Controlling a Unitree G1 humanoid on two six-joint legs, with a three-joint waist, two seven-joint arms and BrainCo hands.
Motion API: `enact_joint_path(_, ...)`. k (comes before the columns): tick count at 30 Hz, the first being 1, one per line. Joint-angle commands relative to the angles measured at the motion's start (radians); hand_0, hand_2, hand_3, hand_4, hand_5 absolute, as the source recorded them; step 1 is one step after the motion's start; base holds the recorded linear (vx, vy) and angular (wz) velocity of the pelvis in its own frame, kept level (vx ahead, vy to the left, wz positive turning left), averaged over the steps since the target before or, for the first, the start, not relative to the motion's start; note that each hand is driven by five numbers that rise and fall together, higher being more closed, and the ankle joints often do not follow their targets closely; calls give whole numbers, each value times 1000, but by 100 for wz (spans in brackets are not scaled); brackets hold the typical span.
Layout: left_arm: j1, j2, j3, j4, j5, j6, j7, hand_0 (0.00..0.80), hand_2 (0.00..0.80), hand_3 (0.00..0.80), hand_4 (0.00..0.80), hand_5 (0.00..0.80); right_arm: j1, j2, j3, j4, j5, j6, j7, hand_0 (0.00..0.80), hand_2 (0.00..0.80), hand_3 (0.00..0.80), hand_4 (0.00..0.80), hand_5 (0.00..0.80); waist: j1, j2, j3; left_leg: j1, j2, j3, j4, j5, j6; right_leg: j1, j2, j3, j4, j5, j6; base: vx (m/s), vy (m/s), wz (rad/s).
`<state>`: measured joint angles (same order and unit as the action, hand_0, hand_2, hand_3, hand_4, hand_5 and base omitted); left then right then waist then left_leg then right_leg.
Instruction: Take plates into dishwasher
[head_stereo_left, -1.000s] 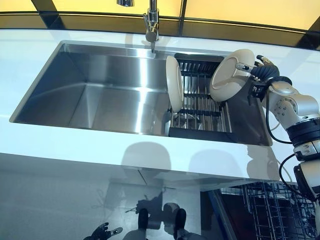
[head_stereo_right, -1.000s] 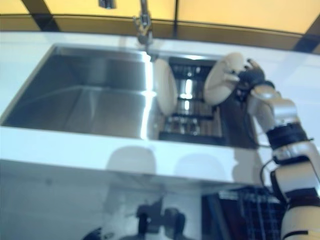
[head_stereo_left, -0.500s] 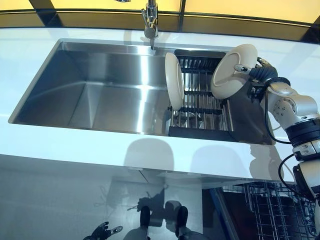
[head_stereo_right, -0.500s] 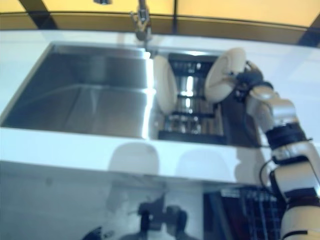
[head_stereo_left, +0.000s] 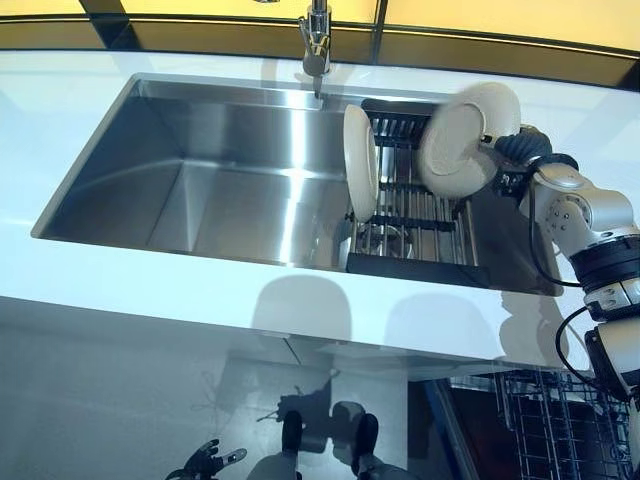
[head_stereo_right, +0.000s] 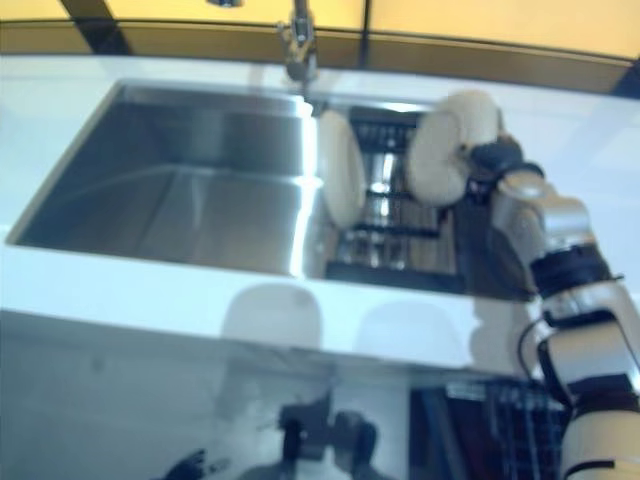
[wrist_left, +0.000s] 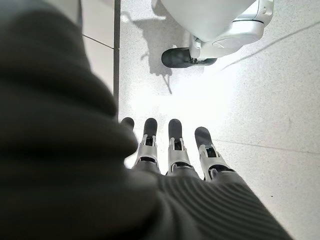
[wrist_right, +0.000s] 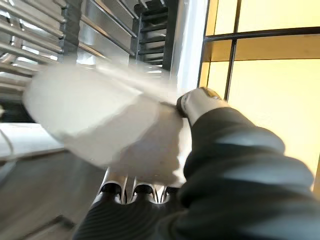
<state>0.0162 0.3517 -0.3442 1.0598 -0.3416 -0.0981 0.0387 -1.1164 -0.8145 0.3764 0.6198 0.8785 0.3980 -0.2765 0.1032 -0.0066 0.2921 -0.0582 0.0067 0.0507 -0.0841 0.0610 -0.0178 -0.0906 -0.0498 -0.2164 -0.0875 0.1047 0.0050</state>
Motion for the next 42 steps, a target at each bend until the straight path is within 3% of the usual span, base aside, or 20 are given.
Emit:
enact_joint_path(1,-13,-8,-54,13,-24,-18,-9,0,0,0,0,0,-153,-40,52,33,-15,-46,-5,800,800,800,800,800,28,-17,6,-20,-13,-2,-3,-50,7,68,-33,-119,0,-90,41,0,0,0)
enact_joint_path(21,8,-8,-53,23,-23,-24,-11,0,0,0,0,0,-189,-86,72,49,-101,-99,-43,800,800,800,800,800,26,-34,-36,15,-10,7,-3,-57,3,104,-30,-120,0,-99,48,0,0,0)
enact_joint_path(32,27,-8,-34,48,-6,-18,-20,0,0,0,0,0,-205,-151,87,9,-114,-75,-26,800,800,800,800,800,11,-71,-110,71,-3,35,-3,-79,0,151,-24,-104,0,-110,53,-3,1,0)
enact_joint_path(42,32,-18,-29,95,-1,34,-63,0,0,0,0,0,-237,-197,120,22,-154,-53,1,800,800,800,800,800,-12,-98,-183,124,4,69,-3,-99,3,188,-13,-77,0,-120,55,-24,22,-8)
